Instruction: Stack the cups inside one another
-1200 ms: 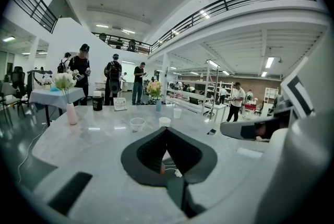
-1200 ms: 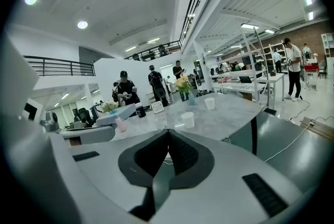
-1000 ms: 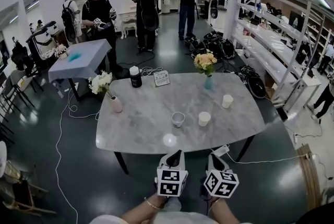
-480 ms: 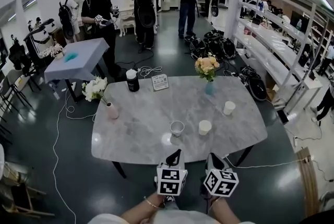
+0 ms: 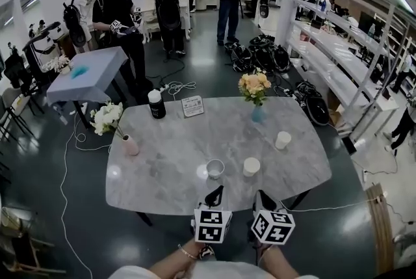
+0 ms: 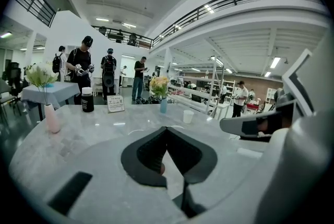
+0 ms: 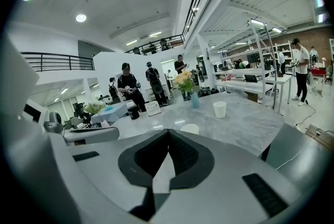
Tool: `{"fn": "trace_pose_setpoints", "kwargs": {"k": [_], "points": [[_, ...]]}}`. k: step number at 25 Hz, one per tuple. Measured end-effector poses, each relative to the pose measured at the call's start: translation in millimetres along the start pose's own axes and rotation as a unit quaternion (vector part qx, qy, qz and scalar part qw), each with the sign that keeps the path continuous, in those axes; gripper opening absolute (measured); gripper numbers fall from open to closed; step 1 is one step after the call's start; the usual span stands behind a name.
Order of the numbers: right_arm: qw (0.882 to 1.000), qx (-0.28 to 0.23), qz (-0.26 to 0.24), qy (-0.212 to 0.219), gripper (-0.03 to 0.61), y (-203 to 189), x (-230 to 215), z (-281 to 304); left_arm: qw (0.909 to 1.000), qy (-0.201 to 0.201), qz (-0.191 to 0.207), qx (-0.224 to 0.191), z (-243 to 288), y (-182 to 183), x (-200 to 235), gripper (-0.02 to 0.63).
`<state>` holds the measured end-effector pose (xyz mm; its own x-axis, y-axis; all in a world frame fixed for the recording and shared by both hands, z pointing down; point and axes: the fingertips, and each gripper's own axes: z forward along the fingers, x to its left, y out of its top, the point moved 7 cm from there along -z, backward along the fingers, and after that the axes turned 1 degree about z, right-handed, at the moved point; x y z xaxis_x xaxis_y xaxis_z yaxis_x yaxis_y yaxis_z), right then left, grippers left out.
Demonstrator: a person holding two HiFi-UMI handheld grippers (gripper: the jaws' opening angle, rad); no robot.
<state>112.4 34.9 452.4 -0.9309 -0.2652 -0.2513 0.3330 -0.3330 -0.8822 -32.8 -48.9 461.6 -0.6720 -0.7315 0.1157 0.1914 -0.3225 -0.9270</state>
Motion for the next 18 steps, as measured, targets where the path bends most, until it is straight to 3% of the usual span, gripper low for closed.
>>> {"fn": "trace_pose_setpoints", "kwargs": {"k": [12, 18], "points": [[1.0, 0.03, -0.007, 0.002, 0.006, -4, -1, 28, 0.9994, 0.002, -0.025, 0.025, 25, -10, 14, -0.003], [0.999, 0.037, -0.007, 0.018, 0.008, 0, -6, 41, 0.9984, 0.027, -0.037, 0.035, 26, -16, 18, -0.003]]}}
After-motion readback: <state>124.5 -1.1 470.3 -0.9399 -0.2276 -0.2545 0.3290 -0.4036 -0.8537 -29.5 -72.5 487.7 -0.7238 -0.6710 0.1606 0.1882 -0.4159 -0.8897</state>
